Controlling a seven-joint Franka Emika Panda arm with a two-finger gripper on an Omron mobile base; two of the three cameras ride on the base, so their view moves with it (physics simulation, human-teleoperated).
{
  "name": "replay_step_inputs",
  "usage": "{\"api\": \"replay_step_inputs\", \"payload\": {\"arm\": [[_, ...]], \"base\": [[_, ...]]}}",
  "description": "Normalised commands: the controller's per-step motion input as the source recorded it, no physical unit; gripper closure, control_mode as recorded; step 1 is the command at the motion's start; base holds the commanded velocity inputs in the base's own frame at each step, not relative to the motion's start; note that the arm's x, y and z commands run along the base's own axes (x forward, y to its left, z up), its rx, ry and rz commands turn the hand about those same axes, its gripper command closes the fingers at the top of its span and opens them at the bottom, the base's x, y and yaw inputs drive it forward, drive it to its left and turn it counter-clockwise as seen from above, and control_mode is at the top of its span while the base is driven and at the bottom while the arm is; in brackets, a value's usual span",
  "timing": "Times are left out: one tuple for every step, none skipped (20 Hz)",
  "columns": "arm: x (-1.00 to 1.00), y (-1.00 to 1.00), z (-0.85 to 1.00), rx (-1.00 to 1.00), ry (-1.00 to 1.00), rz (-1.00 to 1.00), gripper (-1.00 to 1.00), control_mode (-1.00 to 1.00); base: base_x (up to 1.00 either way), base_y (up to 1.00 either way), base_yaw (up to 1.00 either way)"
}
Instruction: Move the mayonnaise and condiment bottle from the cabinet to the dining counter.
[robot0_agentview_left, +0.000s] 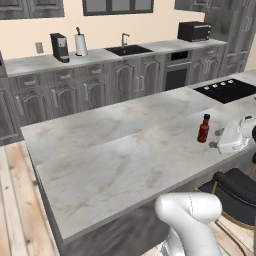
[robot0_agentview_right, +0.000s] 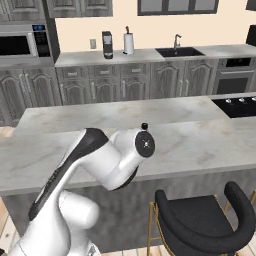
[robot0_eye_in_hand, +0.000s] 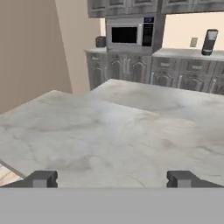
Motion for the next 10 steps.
{"api": "replay_step_inputs", "payload": {"arm": [[-0.32,1.0,0.0,-0.08,0.24,-0.17,-1.0,-1.0],[-0.32,1.0,0.0,-0.08,0.24,-0.18,-1.0,-1.0],[-0.31,1.0,0.0,-0.08,0.24,-0.19,-1.0,-1.0],[-0.28,1.0,-0.06,-0.08,0.24,-0.2,-1.0,-1.0],[-0.27,1.0,-0.07,-0.08,0.24,-0.2,-1.0,-1.0],[-0.29,1.0,-0.12,-0.09,0.23,-0.21,-1.0,-1.0],[-0.28,1.0,-0.15,-0.09,0.21,-0.22,-1.0,-1.0],[-0.17,1.0,-0.16,-0.13,0.18,-0.21,-1.0,-1.0],[-0.04,1.0,-0.13,-0.16,0.15,-0.21,-1.0,-1.0],[0.0,1.0,-0.14,-0.19,0.11,-0.2,-1.0,-1.0]], "base": [[0.0,0.0,0.0],[0.0,0.0,0.0],[0.0,0.0,0.0],[0.0,0.0,0.0],[0.0,0.0,0.0],[0.0,0.0,0.0],[0.0,0.0,0.0],[0.0,0.0,0.0],[0.0,0.0,0.0],[0.0,0.0,0.0]]}}
